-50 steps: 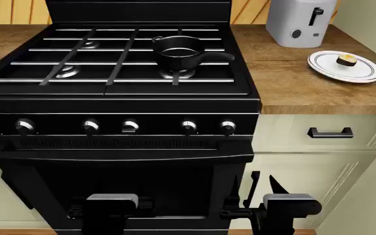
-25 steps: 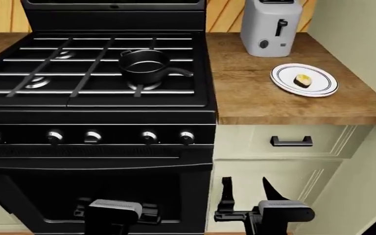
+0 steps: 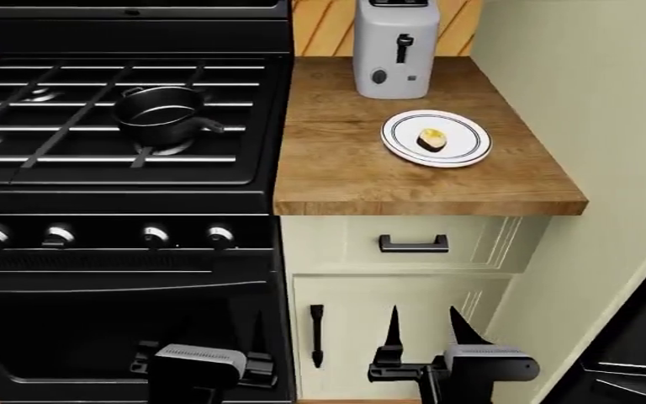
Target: Frozen meat rests on a plate on the counter. Retrieve the meat and place it in a pot on a burner. Then turn the burner on.
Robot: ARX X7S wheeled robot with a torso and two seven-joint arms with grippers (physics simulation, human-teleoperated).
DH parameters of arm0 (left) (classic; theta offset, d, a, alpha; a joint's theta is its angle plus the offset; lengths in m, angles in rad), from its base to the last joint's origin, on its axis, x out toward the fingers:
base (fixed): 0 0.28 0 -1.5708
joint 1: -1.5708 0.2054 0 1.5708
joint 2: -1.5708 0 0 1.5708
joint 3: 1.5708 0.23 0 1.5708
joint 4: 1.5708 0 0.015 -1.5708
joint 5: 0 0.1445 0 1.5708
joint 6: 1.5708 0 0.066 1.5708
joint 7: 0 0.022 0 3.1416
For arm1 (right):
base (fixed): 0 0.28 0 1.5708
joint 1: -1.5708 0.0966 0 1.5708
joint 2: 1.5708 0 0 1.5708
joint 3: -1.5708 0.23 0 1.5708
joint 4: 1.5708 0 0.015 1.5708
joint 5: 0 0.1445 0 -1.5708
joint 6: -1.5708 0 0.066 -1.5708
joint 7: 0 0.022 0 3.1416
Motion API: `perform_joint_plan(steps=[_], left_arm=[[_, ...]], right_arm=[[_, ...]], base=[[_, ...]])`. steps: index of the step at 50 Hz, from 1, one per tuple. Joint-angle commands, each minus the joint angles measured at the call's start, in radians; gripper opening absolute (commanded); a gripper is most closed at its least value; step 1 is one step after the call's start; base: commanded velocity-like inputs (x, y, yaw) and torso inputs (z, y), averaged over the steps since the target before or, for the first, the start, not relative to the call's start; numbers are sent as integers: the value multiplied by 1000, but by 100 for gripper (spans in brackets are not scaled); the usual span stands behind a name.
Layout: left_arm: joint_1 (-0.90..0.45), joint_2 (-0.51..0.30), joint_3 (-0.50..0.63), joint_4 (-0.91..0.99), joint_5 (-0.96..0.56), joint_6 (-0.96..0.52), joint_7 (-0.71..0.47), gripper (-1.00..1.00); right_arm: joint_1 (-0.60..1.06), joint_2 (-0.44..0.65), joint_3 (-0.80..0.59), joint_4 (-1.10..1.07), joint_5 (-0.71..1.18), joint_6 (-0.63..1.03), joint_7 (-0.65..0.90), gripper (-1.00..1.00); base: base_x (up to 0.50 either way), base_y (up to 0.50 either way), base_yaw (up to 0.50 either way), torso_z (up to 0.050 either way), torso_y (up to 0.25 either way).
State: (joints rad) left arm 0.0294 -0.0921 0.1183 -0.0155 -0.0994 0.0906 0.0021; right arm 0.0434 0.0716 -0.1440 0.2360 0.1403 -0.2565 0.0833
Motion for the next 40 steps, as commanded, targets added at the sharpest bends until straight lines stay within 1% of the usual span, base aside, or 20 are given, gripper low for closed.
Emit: perform_joint_plan(steps=[1, 7, 8, 10, 12, 15, 19, 22, 26, 30, 34, 40], left_arm=[[-1, -14, 17, 0, -14, 0, -12, 100], [-3, -19, 22, 1, -20, -2, -20, 100], [-8, -19, 20, 5, -23, -15, -26, 100], [-21, -27, 18, 45, -26, -93, -41, 100], [-30, -43, 18, 121, -37, -194, -47, 100], [-50, -88, 10, 295, -66, -392, -51, 100], [-117, -153, -30, 515, -135, -702, -62, 100], [-206, -189, -87, 668, -219, -933, -67, 100], [-342, -222, -138, 769, -300, -1173, -79, 100], [-464, -239, -181, 835, -354, -1322, -84, 100], [-571, -234, -242, 905, -408, -1466, -93, 100], [-670, -221, -298, 922, -445, -1573, -100, 100]], right_arm=[[2, 12, -19, 2, 8, 1, 18, 100], [4, 18, -33, 1, -9, 6, 41, 100], [4, 18, -37, -3, -14, 14, 46, 100], [-5, 24, -41, -55, -6, 75, 54, 100], [-20, 39, -51, -155, 15, 181, 54, 100], [-28, 74, -64, -351, 51, 408, 63, 100], [16, 123, -33, -614, 140, 732, 104, 100], [98, 158, -2, -780, 208, 975, 144, 100], [251, 179, 47, -948, 303, 1266, 196, 100], [398, 173, 93, -1042, 380, 1486, 232, 100], [518, 137, 160, -1076, 451, 1657, 248, 100], [632, 135, 198, -1099, 500, 1780, 257, 100]], base=[[0, -500, 0, 50, 0], [0, -442, 0, 50, 0], [0, 0, 0, 50, 0], [0, 0, 0, 19, 0], [0, 0, 0, 0, 0], [0, 0, 0, 0, 0], [0, 0, 0, 0, 0], [0, 0, 0, 0, 0], [0, 0, 0, 0, 0], [0, 0, 0, 0, 0], [0, 0, 0, 0, 0], [25, 0, 0, 0, 0]])
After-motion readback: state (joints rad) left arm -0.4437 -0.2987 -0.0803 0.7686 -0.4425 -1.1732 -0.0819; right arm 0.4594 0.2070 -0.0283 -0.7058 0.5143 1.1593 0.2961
